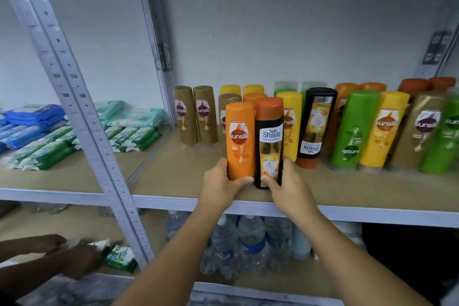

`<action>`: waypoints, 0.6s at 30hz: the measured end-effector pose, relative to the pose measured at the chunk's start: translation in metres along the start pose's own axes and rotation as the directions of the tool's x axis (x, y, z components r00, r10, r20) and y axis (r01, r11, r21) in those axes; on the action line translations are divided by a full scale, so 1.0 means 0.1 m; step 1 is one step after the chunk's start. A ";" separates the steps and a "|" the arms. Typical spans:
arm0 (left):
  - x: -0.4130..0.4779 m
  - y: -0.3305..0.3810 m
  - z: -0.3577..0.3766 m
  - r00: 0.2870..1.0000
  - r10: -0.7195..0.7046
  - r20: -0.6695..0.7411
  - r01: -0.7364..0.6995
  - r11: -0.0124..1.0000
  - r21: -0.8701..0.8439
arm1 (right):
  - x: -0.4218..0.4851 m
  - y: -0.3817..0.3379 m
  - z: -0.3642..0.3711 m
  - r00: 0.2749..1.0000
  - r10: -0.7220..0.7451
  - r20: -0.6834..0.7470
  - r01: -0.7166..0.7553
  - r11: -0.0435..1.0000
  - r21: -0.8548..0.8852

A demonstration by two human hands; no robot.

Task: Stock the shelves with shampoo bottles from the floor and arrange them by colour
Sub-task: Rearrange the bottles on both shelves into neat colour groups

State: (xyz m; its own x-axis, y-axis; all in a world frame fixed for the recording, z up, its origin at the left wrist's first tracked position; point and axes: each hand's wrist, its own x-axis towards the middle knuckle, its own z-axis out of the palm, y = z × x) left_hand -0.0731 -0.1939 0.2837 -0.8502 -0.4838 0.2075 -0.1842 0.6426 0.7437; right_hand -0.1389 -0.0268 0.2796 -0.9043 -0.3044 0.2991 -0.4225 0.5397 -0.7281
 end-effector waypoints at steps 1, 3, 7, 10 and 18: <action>0.01 0.00 0.02 1.000 -0.001 -0.003 0.001 1.000 0.011 | 0.00 0.02 0.00 1.000 -0.007 -0.010 0.007 1.000 -0.003; 0.02 -0.01 0.02 1.000 -0.002 0.005 0.002 1.000 0.027 | -0.01 0.05 0.01 1.000 -0.020 -0.017 0.020 0.999 -0.027; 0.03 -0.05 -0.10 0.997 0.018 0.069 -0.012 0.996 -0.088 | 0.00 0.11 0.04 1.000 -0.029 0.009 0.030 0.996 -0.085; 0.10 -0.02 -0.30 0.996 0.026 -0.085 -0.045 0.973 -0.225 | 0.02 0.13 0.05 0.999 -0.015 0.045 0.019 0.996 -0.084; 0.63 -0.16 -0.30 0.999 -0.035 0.021 0.040 0.943 -0.331 | 0.06 0.16 0.08 0.998 -0.024 0.061 0.029 0.996 -0.083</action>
State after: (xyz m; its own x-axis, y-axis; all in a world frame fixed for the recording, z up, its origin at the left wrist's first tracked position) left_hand -0.1084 -0.2527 0.3038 -0.8534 -0.4934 0.1682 -0.0439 0.3896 0.9199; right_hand -0.1504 -0.0258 0.2646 -0.8888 -0.3644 0.2780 -0.4518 0.5944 -0.6652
